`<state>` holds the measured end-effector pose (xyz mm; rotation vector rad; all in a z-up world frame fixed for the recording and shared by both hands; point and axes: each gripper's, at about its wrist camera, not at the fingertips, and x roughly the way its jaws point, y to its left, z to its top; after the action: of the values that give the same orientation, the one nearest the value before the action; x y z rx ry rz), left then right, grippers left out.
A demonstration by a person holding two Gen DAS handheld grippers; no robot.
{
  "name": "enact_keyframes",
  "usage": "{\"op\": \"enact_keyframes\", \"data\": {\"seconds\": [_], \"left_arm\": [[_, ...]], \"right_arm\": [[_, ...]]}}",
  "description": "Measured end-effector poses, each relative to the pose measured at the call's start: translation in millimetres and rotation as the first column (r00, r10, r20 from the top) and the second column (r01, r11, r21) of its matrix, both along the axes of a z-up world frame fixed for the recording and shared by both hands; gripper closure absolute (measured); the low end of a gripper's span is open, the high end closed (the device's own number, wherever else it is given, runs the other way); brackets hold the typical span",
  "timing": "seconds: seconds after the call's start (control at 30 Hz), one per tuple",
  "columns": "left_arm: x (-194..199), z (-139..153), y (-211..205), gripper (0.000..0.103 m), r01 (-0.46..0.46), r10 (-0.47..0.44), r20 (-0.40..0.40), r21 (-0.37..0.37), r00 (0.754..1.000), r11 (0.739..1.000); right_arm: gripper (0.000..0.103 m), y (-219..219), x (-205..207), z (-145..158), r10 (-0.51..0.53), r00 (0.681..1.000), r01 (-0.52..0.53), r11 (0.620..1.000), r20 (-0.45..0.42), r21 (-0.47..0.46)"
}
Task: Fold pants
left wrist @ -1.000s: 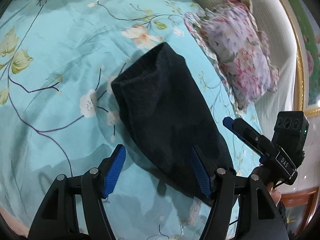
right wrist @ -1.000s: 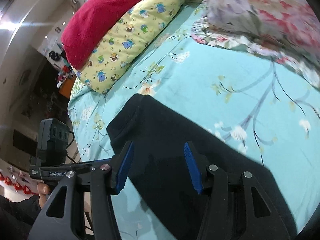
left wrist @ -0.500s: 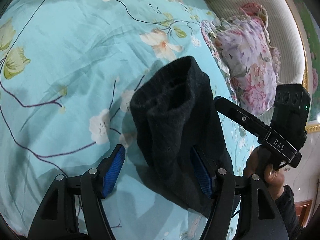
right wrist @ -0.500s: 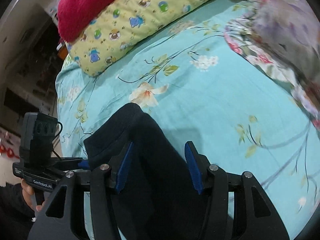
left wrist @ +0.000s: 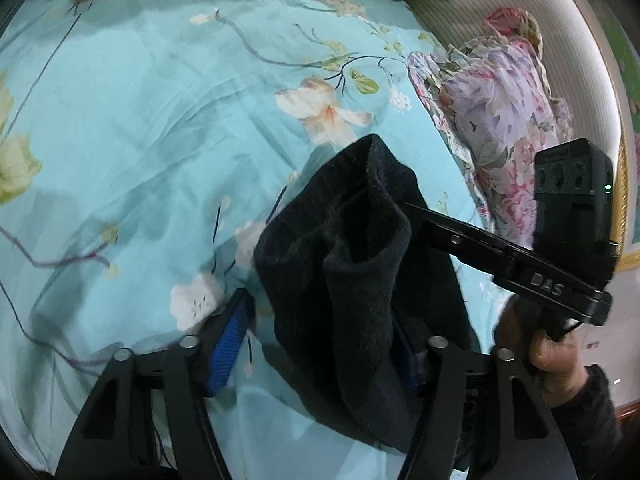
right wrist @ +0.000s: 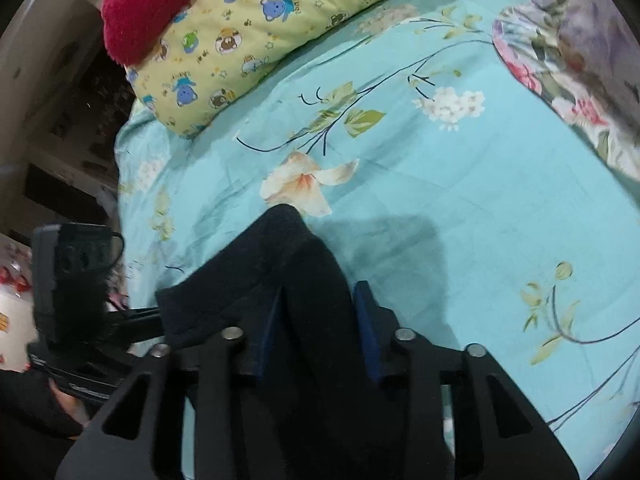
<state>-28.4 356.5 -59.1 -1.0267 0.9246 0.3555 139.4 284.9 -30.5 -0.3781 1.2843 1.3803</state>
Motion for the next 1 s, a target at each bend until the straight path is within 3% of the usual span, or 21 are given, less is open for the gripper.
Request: {"op": "enact_keyframes", "data": {"seconds": [0.03,0.07,0.17,0.43,0.73,1.0], "left_arm": [[4,0,0,0.057,0.012,-0.011,-0.008,0.018,1.000,1.000],[5,0,0,0.069,0.024,-0.024,-0.002,0.012,1.000,1.000],[7,7,-2,0.077,0.030,-0.030,0.025,-0.011,0.999,0.999],[15,67,-31,0.079,0.100,-0.109,0.108,0.082,0.988,0.992],[37,121,-79,0.079,0.227,-0.251,0.189,0.137,0.949,0.964],[67,154,-154,0.079,0.409,-0.451,0.189,0.224,0.872,0.885]], "right_arm": [[0.073,-3,0,1,-0.001,1.000,0.001,1.000,-0.010,0.011],[0.076,-6,1,3,-0.003,1.000,0.003,1.000,-0.012,0.019],[0.079,-13,-3,13,0.001,1.000,-0.001,0.999,0.003,0.043],[0.081,-55,1,56,-0.068,0.998,0.067,0.985,0.001,0.158],[0.081,-140,8,101,-0.187,0.982,0.188,0.937,-0.031,0.294],[0.081,-228,7,110,-0.308,0.949,0.311,0.880,-0.066,0.358]]}}
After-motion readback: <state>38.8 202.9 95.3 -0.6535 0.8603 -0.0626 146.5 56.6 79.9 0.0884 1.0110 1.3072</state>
